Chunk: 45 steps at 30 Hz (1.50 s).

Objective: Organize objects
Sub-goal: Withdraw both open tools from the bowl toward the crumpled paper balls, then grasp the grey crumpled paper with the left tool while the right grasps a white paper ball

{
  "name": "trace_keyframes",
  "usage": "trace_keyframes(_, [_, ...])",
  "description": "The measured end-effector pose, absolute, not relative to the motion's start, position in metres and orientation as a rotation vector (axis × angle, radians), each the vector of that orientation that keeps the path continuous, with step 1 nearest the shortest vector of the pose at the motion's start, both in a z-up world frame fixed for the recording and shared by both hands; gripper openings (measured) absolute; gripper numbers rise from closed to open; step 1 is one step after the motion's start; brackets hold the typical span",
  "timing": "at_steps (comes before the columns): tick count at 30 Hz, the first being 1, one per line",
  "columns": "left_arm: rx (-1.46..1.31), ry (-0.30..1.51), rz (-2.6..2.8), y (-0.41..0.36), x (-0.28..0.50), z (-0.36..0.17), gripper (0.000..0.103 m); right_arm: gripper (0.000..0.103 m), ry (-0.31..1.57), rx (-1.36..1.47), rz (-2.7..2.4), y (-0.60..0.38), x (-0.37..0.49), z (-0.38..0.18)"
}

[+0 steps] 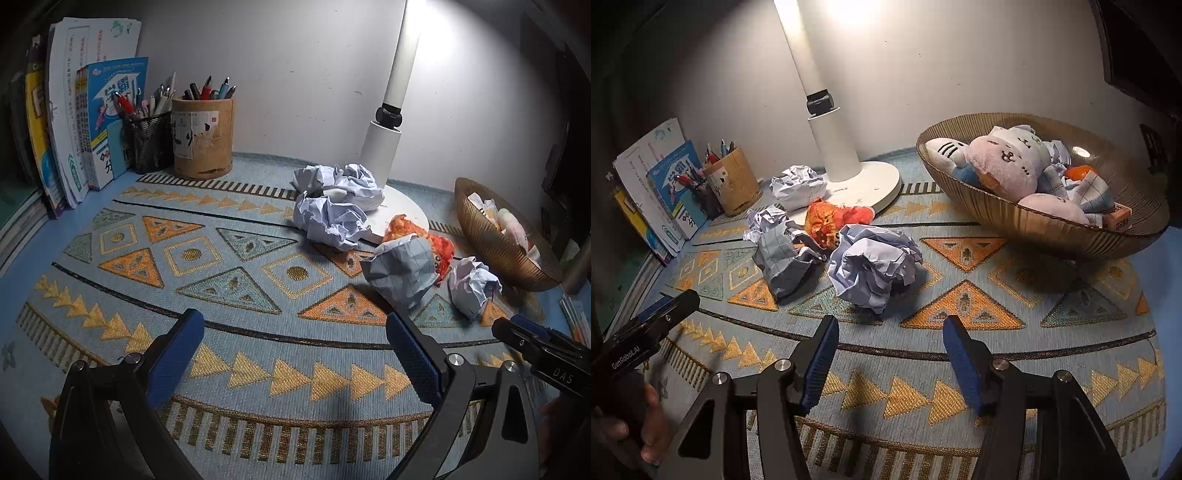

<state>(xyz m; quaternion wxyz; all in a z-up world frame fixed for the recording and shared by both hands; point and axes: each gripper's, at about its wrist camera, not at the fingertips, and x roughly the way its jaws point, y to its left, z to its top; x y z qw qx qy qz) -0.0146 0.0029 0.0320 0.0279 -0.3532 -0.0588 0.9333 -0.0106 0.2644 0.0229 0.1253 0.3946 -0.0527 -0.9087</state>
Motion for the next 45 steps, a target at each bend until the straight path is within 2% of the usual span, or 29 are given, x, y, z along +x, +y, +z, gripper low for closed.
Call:
trace_keyframes(5, [-1.075,-0.108,2.896,0.011,-0.012,0.033,0.099,0.058,-0.148,1.153,-2.642,0.264,-0.011,0.023])
trace_keyframes(14, [-1.094,-0.082,2.848,0.015,-0.016,0.033,0.099,0.058,-0.160,1.184,-2.638,0.262,-0.016,0.022])
trace_keyframes(18, [-1.104,0.067,2.692,0.030,-0.036,0.040,0.099,0.058,-0.190,1.215,-2.575,0.257,-0.029,0.026])
trace_keyframes(22, [-1.129,0.062,2.510,0.041,-0.063,0.035,0.099,0.061,-0.134,1.192,-2.588,0.248,-0.036,0.030])
trace_keyframes(28, [-1.144,0.174,2.438,0.070,-0.094,0.021,0.099,0.062,-0.126,1.222,-2.583,0.245,-0.059,0.025])
trace_keyframes(31, [-1.161,0.133,2.433,0.071,-0.103,0.018,0.094,0.062,-0.132,1.226,-2.584,0.245,-0.068,0.025])
trace_keyframes(34, [-1.161,0.102,2.415,0.071,-0.105,0.017,0.082,0.062,-0.146,1.225,-2.559,0.245,-0.073,0.023])
trace_keyframes(36, [-1.158,0.129,2.407,0.074,-0.102,0.016,0.067,0.062,-0.150,1.227,-2.539,0.240,-0.074,0.018])
trace_keyframes(37, [-1.160,0.144,2.402,0.077,-0.101,0.015,0.065,0.062,-0.140,1.229,-2.533,0.238,-0.074,0.016])
trace_keyframes(38, [-1.149,0.164,2.412,0.079,-0.100,0.016,0.065,0.055,-0.113,1.221,-2.539,0.235,-0.073,0.018])
trace_keyframes(41, [-1.114,0.191,2.432,0.082,-0.094,0.020,0.057,0.044,-0.043,1.175,-2.556,0.227,-0.067,0.021])
trace_keyframes(45, [-1.104,0.089,2.438,0.071,-0.083,0.029,0.056,0.044,-0.038,1.123,-2.563,0.228,-0.055,0.029])
